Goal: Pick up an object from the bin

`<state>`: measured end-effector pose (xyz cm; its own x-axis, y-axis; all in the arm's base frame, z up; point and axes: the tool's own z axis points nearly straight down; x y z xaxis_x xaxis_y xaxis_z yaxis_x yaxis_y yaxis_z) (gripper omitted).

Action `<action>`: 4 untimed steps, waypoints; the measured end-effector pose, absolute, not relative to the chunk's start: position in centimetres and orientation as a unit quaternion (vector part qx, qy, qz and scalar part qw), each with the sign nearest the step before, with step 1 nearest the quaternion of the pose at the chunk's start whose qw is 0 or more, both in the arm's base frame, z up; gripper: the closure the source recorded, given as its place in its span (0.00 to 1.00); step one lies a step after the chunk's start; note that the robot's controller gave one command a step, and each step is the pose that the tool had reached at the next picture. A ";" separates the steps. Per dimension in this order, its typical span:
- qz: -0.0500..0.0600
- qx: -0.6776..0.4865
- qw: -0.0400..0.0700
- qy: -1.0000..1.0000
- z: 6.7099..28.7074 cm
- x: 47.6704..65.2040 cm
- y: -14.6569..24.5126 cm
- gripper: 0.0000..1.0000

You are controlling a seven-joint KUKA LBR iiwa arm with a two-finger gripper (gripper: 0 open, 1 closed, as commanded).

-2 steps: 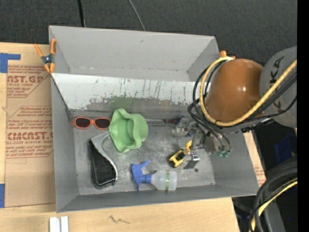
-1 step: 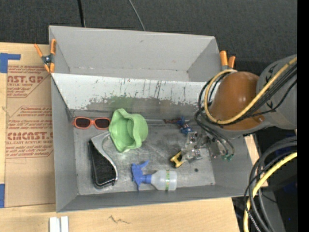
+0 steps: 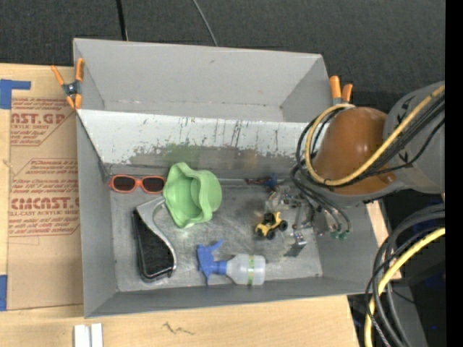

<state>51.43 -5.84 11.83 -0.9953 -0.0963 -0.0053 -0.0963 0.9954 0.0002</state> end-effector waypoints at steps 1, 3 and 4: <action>0.000 -0.048 0.001 0.999 11.7 51.3 -5.9 0.00; 0.003 -0.156 0.007 0.988 8.6 55.2 -9.6 0.00; 0.004 -0.153 0.006 0.988 8.2 55.8 -10.7 0.00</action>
Offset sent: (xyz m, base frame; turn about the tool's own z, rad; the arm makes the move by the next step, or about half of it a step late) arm 0.0686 -0.0148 -0.0418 -0.2367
